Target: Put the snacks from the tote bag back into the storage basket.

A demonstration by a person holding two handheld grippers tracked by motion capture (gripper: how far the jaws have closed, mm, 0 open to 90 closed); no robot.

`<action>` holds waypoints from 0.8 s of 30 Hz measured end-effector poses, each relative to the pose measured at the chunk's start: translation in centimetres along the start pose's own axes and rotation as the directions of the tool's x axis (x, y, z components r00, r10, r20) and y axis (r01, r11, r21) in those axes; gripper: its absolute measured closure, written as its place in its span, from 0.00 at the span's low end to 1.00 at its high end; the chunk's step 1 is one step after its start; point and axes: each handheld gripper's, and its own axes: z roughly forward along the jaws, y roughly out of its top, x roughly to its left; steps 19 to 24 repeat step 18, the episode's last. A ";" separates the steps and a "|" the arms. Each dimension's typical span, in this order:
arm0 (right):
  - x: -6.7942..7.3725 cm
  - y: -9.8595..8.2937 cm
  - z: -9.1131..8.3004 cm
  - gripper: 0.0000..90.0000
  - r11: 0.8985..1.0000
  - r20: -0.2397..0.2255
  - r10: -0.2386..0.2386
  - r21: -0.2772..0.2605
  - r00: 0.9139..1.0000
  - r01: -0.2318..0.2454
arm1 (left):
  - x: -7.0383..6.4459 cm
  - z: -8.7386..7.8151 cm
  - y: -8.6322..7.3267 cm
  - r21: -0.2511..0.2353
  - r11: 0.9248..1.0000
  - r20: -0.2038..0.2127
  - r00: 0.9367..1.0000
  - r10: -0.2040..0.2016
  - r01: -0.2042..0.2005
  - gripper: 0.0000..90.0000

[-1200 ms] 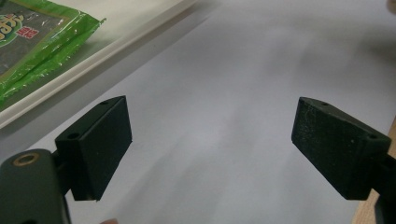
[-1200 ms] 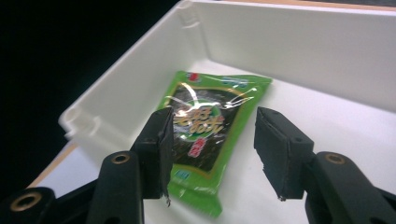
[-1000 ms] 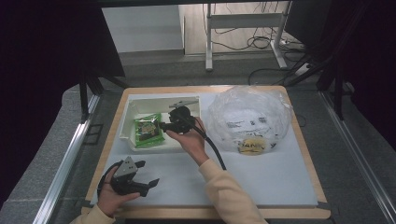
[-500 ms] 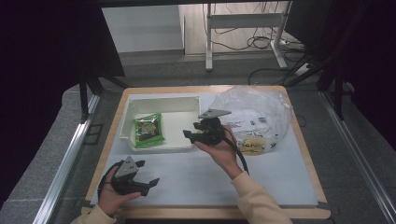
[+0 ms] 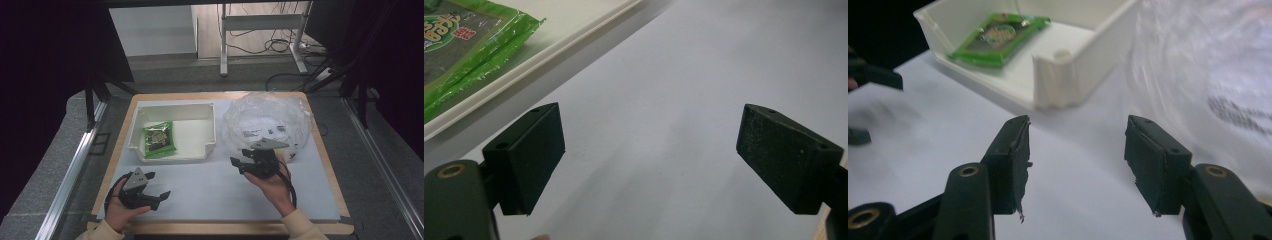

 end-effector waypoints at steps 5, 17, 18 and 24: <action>-0.4 -1.6 -0.3 0.48 0.999 0.004 0.022 0.043 1.000 -0.022 | -0.2 0.1 0.0 0.004 1.000 0.000 1.000 0.005 -0.005 0.13; -0.2 -1.6 0.5 0.46 0.998 0.004 0.016 0.060 1.000 -0.016 | 0.0 -0.1 0.0 -0.005 1.000 0.005 1.000 -0.001 0.001 0.14; -0.1 -1.6 0.6 0.46 0.998 -0.005 0.020 0.055 1.000 -0.020 | 0.0 -0.1 0.0 -0.006 1.000 0.005 1.000 -0.003 0.003 0.14; -0.1 -1.6 0.6 0.46 0.998 -0.005 0.020 0.055 1.000 -0.020 | 0.0 -0.1 0.0 -0.006 1.000 0.005 1.000 -0.003 0.003 0.14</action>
